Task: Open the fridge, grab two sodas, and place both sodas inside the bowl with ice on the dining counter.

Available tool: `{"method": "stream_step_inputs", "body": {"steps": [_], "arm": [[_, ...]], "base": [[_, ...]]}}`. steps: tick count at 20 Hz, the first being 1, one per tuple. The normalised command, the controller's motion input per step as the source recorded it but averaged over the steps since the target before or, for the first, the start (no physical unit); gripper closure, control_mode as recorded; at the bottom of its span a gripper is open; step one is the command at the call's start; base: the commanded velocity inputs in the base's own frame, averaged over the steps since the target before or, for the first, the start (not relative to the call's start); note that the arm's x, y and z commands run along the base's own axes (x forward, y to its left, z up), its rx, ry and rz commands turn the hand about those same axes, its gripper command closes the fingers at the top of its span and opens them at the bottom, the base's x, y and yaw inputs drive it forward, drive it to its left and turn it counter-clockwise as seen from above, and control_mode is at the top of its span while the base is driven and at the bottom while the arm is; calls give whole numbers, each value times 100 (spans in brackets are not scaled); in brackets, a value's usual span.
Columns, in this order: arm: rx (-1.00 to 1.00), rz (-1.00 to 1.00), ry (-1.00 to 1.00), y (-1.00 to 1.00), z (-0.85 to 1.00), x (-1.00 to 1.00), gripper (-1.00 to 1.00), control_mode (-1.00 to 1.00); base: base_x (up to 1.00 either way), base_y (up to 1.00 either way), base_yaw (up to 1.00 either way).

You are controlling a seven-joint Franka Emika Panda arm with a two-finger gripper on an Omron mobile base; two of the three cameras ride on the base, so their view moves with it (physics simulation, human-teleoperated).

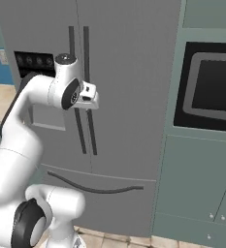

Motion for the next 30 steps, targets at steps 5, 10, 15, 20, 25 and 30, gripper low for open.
{"method": "stream_step_inputs", "body": {"steps": [5,10,15,20,25,30], "arm": [[-2,0,-1,0,0,51,-100,-100],[-6,-2,0,-1,0,56,-100,-100],[-1,-9,0,0,0,62,-100,-100],[0,-4,0,0,0,48,-100,-100],[0,-2,0,0,0,43,-100,-100],[0,0,-8,0,-13,33,-100,-100]], "base": [[0,0,0],[0,0,0],[0,0,0],[0,0,0],[0,0,0],[0,0,0]]}}
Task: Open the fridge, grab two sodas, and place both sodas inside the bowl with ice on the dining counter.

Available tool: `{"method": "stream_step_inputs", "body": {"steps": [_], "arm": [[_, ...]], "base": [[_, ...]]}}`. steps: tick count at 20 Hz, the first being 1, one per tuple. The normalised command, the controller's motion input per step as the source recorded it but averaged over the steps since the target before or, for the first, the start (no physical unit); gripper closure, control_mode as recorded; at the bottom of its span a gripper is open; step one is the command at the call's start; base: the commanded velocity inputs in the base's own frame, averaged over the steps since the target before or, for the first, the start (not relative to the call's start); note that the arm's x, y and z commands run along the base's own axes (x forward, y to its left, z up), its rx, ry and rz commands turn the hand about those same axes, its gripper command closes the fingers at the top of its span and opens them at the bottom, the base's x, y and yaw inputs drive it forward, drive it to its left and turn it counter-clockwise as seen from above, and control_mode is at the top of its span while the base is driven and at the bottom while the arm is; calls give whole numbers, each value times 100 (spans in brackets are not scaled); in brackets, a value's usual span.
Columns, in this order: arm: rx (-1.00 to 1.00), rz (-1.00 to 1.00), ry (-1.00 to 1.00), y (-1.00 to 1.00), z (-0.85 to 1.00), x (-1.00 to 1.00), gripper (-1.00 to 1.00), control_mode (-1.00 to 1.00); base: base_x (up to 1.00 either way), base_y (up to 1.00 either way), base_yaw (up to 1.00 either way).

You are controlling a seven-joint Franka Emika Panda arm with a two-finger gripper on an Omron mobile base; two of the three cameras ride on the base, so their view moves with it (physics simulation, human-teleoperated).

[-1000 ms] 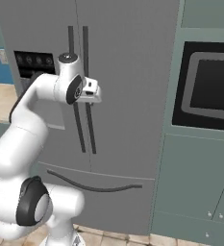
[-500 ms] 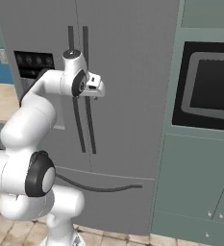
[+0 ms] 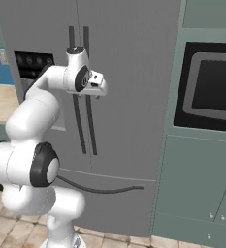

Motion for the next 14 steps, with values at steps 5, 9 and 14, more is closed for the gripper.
{"method": "stream_step_inputs", "body": {"steps": [5,9,14], "arm": [[0,0,-19,0,-34,18,-100,-100],[6,0,-30,0,-37,6,-100,-100],[4,0,-27,0,-36,4,-100,-100]], "base": [[0,0,0],[0,0,0],[0,0,0]]}}
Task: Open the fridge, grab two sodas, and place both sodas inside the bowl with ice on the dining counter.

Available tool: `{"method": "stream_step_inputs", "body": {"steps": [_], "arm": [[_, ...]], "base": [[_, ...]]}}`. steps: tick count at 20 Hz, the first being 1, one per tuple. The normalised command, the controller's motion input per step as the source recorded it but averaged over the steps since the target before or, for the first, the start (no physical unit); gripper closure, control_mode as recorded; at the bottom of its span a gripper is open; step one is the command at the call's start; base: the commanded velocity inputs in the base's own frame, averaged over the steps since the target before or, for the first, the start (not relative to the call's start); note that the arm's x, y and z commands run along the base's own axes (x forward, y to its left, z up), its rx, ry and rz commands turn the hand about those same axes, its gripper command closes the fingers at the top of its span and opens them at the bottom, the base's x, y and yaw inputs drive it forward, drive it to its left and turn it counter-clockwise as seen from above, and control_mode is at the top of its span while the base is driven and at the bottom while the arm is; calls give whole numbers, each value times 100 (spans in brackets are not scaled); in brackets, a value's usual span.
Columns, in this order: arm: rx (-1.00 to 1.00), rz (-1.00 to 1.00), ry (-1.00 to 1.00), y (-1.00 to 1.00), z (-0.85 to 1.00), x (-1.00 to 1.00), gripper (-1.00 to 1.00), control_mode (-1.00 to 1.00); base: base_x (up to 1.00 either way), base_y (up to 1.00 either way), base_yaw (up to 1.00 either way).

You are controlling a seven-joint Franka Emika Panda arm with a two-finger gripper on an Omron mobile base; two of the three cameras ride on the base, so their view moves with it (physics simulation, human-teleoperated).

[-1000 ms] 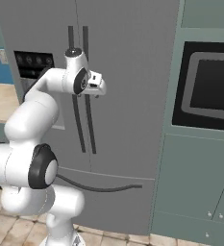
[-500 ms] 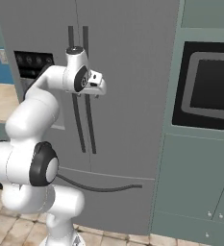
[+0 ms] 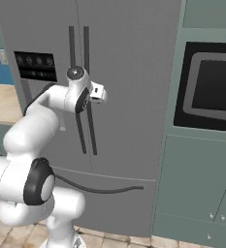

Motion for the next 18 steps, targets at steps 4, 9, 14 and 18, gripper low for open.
{"method": "stream_step_inputs", "body": {"steps": [4,9,14,18], "arm": [[0,0,-4,11,-14,31,-100,-100],[1,0,0,15,-4,49,-100,-100],[1,0,0,9,-2,56,100,-100],[0,0,1,8,0,18,100,-100]], "base": [[0,0,0],[0,0,0],[0,0,0],[0,0,0]]}}
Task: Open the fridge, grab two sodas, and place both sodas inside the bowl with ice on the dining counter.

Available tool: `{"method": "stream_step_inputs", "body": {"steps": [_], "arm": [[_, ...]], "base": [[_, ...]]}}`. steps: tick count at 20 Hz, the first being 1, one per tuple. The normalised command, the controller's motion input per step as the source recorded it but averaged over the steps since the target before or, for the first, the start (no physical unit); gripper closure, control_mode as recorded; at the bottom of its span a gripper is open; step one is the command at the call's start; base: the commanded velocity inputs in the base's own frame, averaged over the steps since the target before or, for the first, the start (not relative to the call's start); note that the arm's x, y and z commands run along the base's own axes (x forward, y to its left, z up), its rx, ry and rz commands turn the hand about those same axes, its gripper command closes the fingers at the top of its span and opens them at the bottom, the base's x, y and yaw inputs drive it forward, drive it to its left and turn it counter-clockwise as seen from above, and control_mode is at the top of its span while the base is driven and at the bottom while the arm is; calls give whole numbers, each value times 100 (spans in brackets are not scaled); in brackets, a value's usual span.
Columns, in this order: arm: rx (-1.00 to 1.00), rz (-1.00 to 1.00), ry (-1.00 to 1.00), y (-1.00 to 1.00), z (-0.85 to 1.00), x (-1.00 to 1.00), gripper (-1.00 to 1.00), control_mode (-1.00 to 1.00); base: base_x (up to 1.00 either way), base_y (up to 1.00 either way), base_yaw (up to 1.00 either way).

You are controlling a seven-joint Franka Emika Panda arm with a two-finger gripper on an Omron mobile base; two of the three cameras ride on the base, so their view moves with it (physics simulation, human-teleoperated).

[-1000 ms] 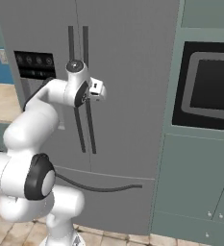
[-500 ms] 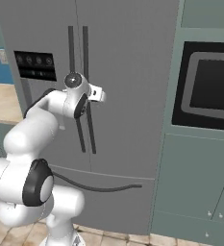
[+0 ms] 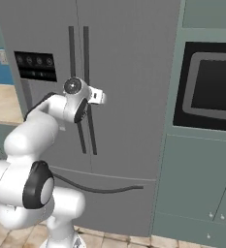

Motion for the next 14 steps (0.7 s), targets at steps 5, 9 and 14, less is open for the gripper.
{"method": "stream_step_inputs", "body": {"steps": [5,9,14], "arm": [[0,0,0,-11,0,-20,100,-100],[0,0,0,-38,0,-62,100,-100],[0,0,0,-50,0,-75,100,-100]], "base": [[0,0,0],[0,0,0],[0,0,0]]}}
